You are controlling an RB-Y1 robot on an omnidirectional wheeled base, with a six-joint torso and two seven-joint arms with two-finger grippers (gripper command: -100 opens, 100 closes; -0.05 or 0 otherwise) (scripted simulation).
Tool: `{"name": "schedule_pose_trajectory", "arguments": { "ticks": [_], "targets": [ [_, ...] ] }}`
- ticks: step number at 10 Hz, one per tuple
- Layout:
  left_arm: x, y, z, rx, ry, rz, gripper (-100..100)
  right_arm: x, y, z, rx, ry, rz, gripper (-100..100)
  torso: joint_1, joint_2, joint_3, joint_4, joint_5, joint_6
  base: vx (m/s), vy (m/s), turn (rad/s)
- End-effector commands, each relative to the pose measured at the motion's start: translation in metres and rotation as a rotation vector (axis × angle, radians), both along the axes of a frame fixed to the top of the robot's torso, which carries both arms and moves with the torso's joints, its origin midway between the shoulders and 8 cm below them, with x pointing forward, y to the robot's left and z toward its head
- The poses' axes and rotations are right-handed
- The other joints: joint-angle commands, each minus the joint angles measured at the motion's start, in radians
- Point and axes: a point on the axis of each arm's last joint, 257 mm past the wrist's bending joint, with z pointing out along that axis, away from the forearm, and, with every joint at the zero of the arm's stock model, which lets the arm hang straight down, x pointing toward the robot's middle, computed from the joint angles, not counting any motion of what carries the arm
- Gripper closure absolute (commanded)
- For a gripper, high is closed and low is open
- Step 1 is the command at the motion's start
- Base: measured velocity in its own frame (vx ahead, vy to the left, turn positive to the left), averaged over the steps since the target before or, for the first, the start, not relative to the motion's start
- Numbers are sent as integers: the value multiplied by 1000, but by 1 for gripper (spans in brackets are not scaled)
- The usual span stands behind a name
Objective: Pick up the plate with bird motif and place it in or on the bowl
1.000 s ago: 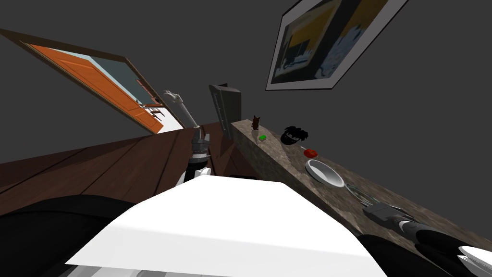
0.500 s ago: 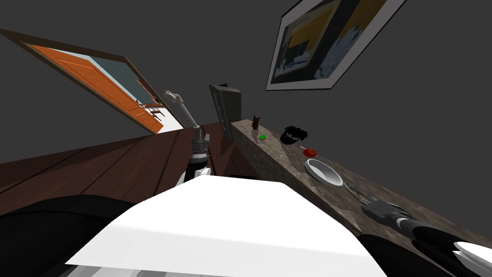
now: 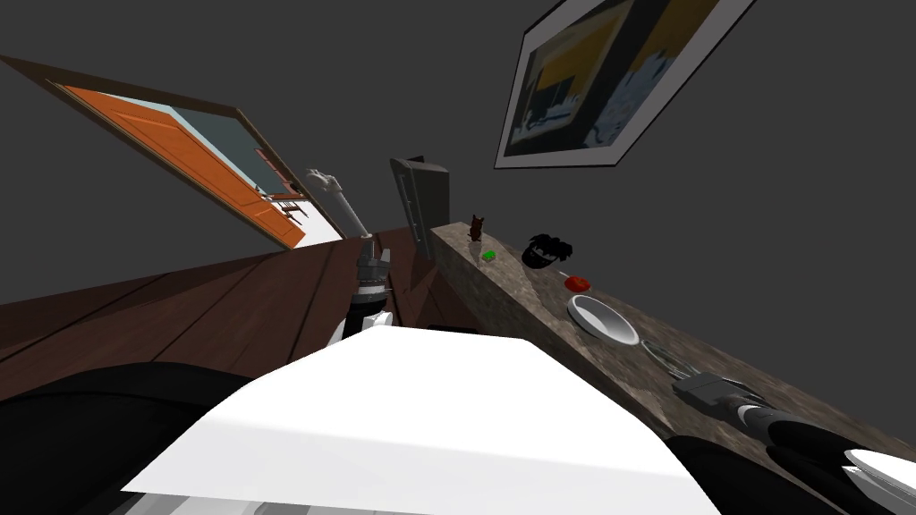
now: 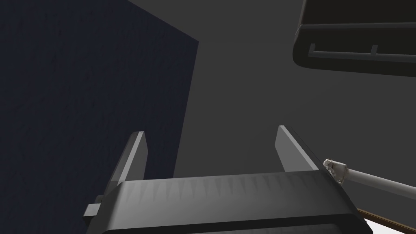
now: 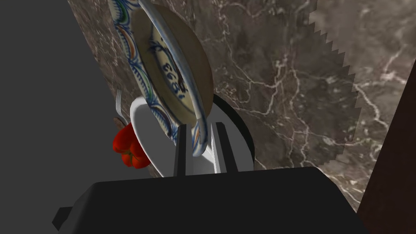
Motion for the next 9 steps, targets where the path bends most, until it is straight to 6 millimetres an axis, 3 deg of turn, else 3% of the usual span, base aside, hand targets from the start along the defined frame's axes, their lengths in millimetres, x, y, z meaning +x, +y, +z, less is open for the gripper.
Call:
{"name": "schedule_pose_trajectory", "arguments": {
  "ticks": [1, 9],
  "targets": [
    [0, 0, 0, 0, 0, 0, 0, 23, -1, 8, -10, -22, 18, 100, 0, 0, 0, 0, 0, 0, -18, -21, -63],
    [0, 0, 0, 0, 0, 0, 0, 37, 0, 13, -17, -34, 30, 100, 2, -1, -1, 0, 0, -3, -20, -3, 0]
  ]
}}
